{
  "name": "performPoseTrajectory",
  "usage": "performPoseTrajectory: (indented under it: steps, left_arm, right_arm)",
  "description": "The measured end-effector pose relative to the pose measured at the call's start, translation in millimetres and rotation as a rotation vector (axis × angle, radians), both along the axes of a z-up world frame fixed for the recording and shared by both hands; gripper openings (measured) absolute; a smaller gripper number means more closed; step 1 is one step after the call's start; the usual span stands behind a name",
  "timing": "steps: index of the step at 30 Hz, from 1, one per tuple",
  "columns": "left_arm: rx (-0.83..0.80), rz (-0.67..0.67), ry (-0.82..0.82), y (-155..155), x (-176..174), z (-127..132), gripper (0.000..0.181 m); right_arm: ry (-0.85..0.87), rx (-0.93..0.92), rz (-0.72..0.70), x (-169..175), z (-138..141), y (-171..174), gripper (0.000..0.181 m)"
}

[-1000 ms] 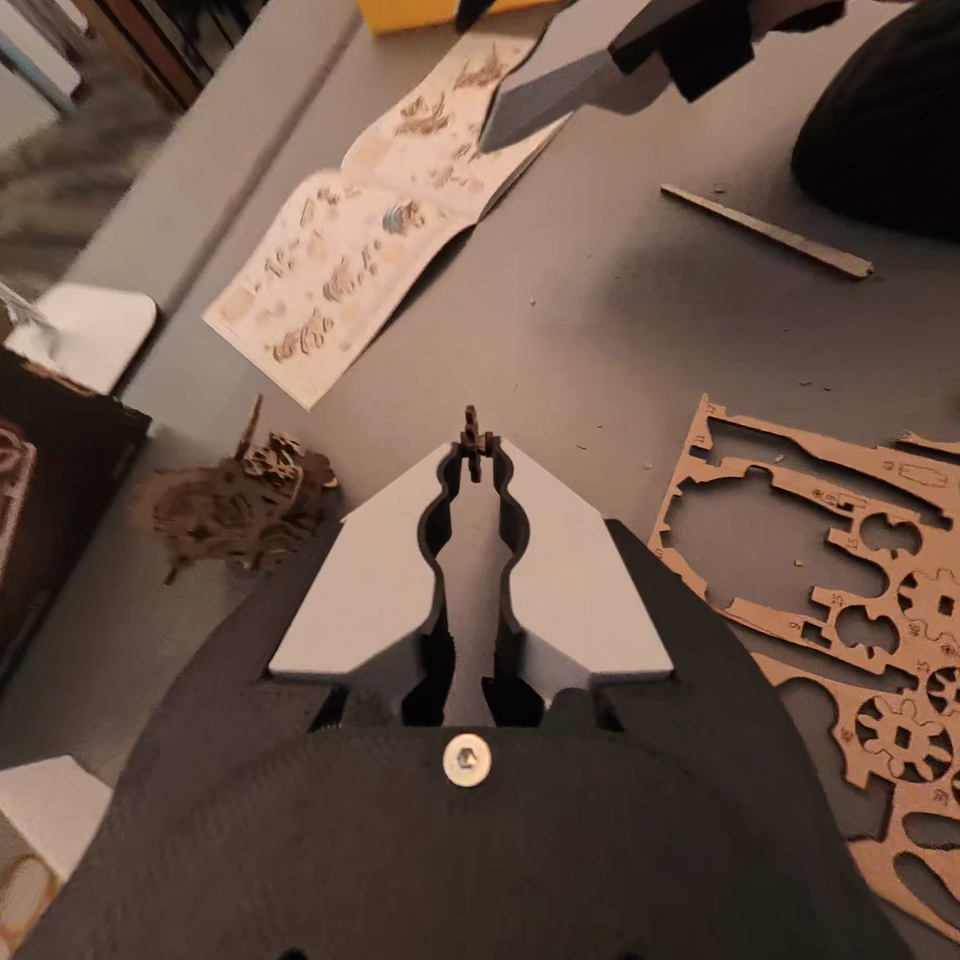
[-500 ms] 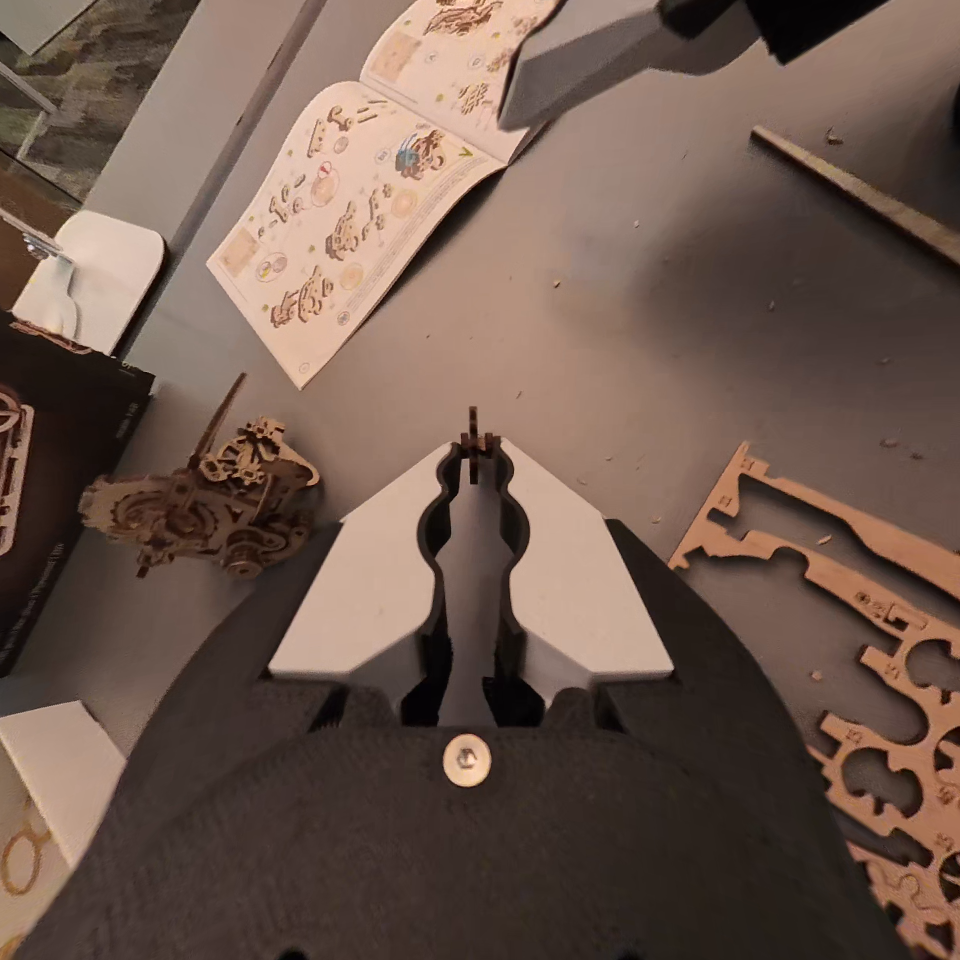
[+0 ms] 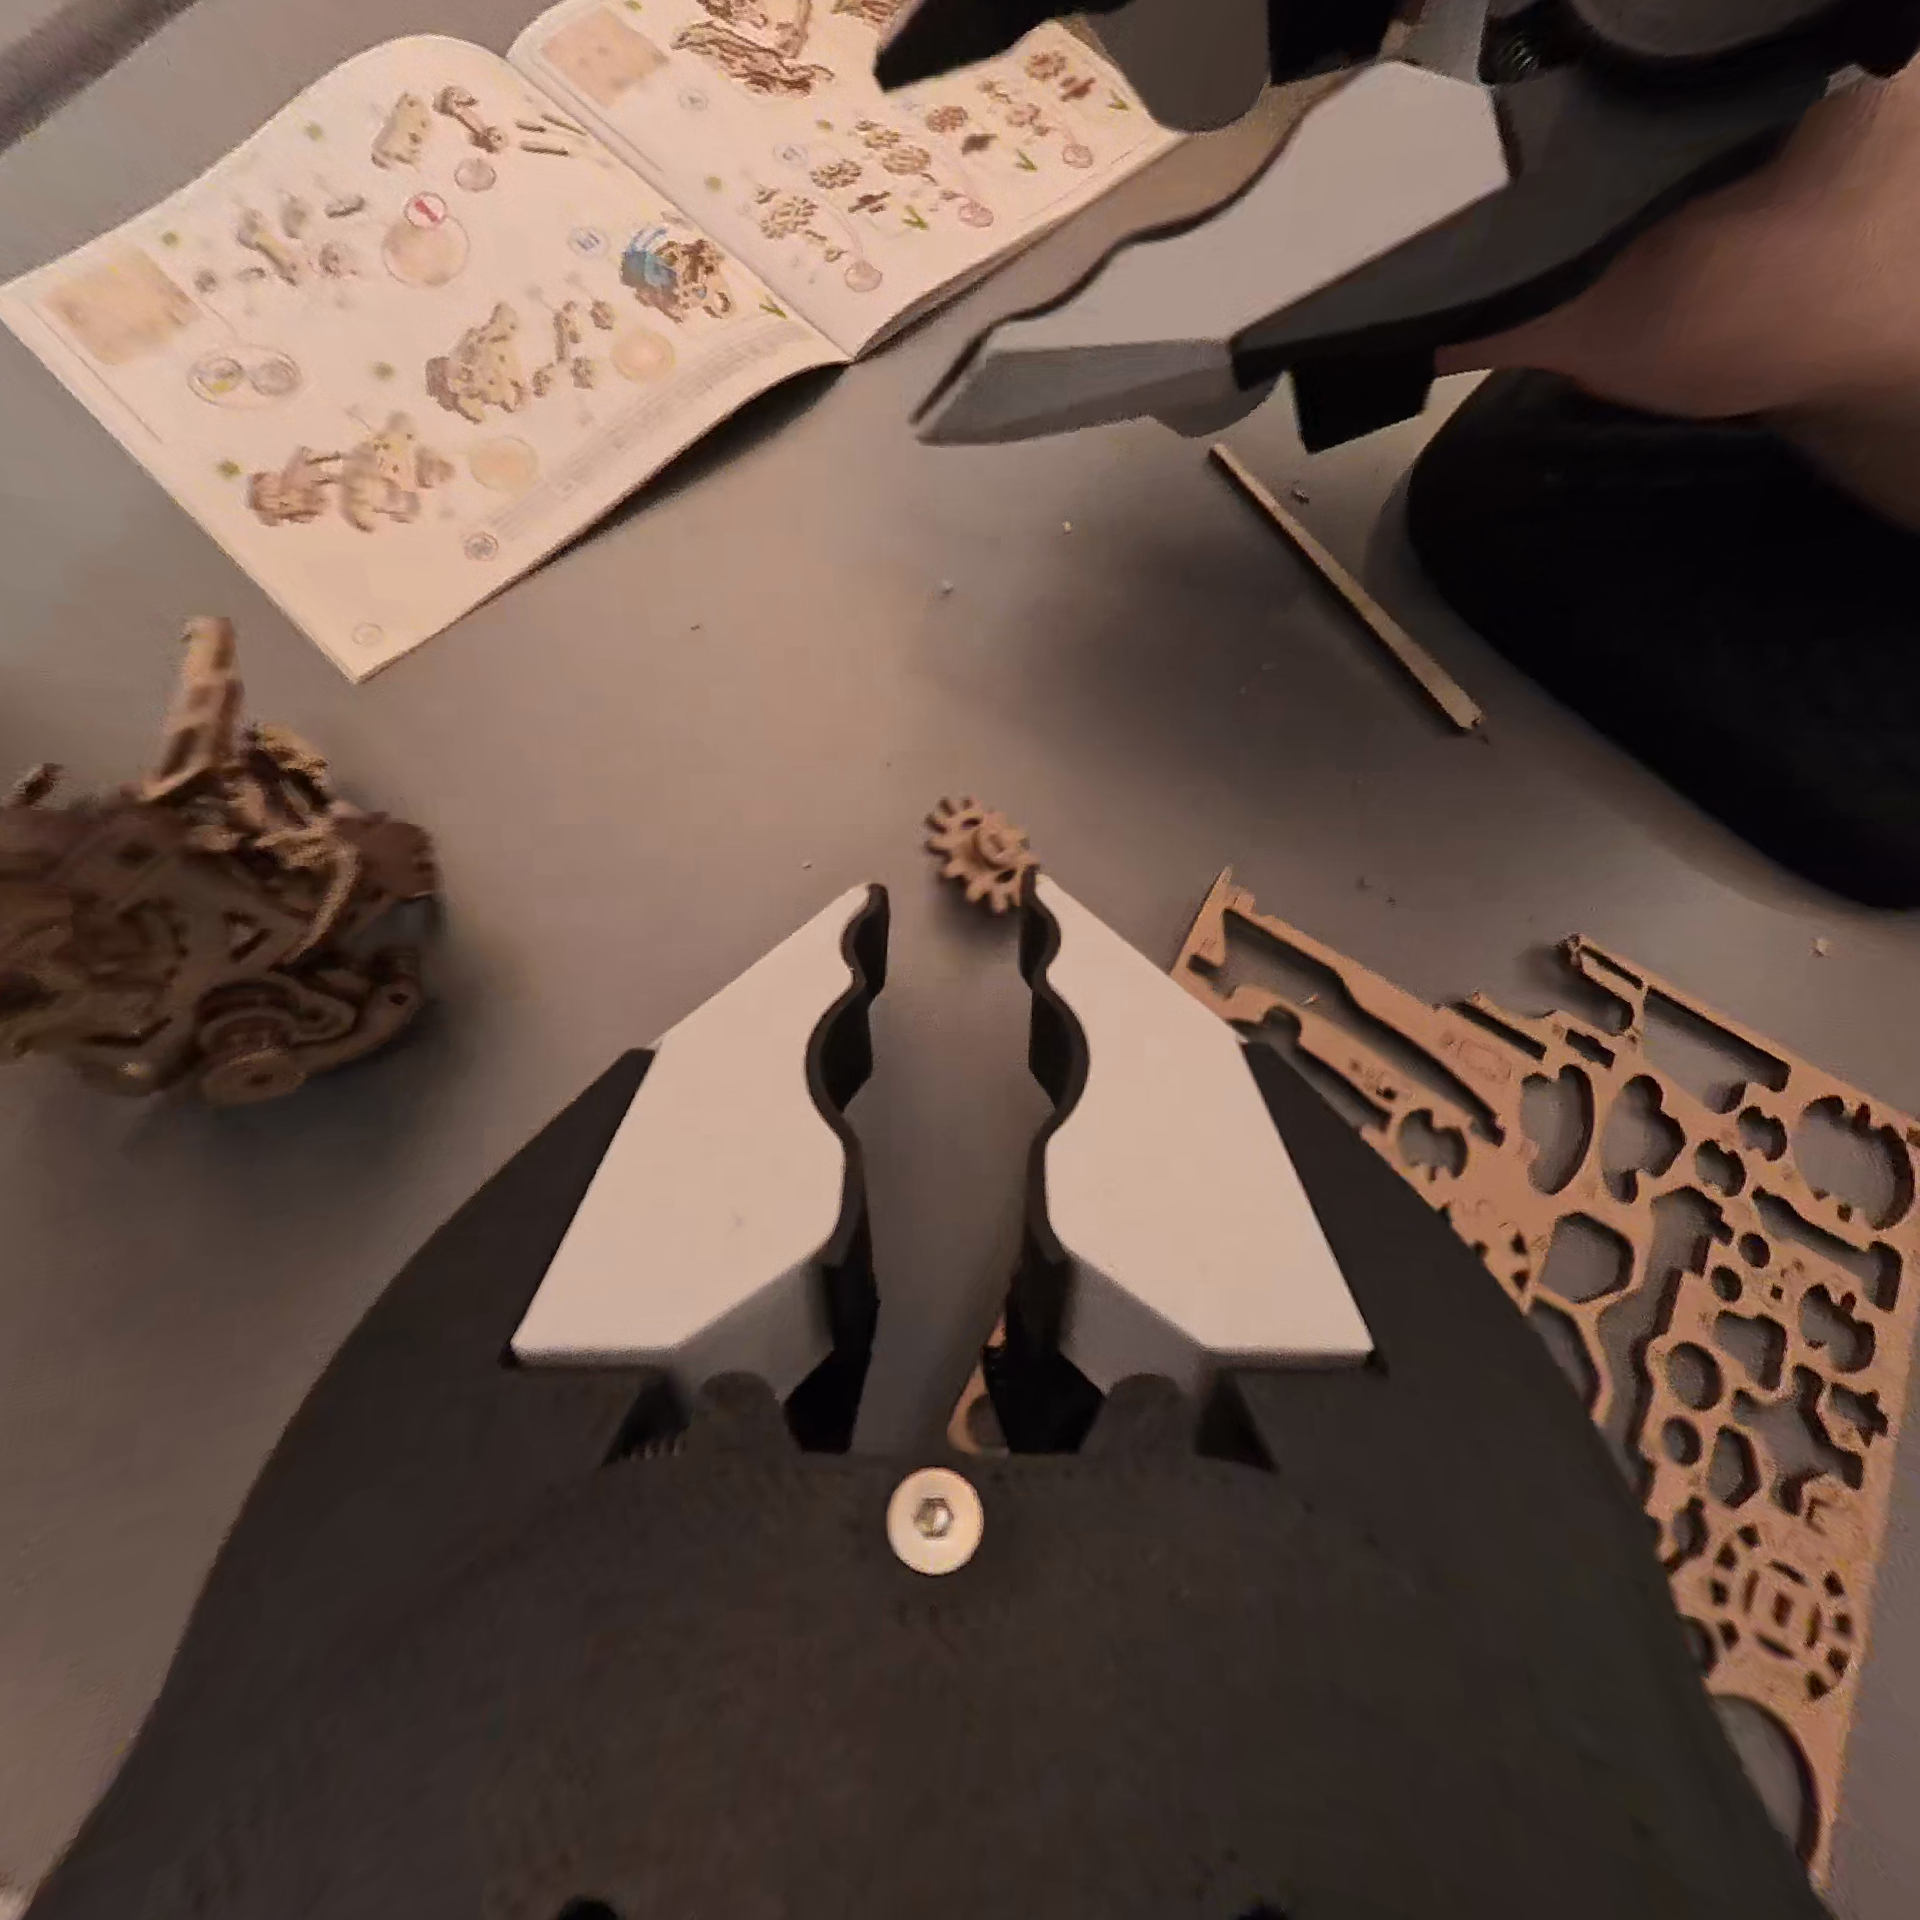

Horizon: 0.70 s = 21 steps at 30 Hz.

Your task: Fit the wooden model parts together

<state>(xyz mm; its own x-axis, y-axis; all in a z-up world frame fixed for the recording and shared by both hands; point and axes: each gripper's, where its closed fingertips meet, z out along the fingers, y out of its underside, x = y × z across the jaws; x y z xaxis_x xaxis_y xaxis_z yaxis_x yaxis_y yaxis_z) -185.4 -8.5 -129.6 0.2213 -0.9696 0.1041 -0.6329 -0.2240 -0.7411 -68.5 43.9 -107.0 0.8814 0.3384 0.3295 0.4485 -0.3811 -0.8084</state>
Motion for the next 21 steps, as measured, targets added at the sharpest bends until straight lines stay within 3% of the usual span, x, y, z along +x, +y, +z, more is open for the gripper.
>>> performPoseTrajectory:
  steps: [6, 12, 16, 21]
  left_arm:
    - [0.117, -0.026, -0.061, 10, -23, 15, 0.016]
    - [0.131, -0.065, -0.113, 9, -11, 5, 0.024]
    - [0.147, -0.151, -0.126, -2, 3, 0, 0.034]
    - [0.254, -0.199, 0.002, 3, 10, -23, 0.035]
  right_arm:
    - [0.002, 0.058, 0.227, -26, 13, -11, 0.053]
    - [0.072, 0.086, 0.267, -7, 34, -14, 0.053]
    - [-0.013, 0.135, 0.185, 28, 45, -9, 0.053]
    - [-0.024, 0.219, 0.111, 54, 68, -10, 0.051]
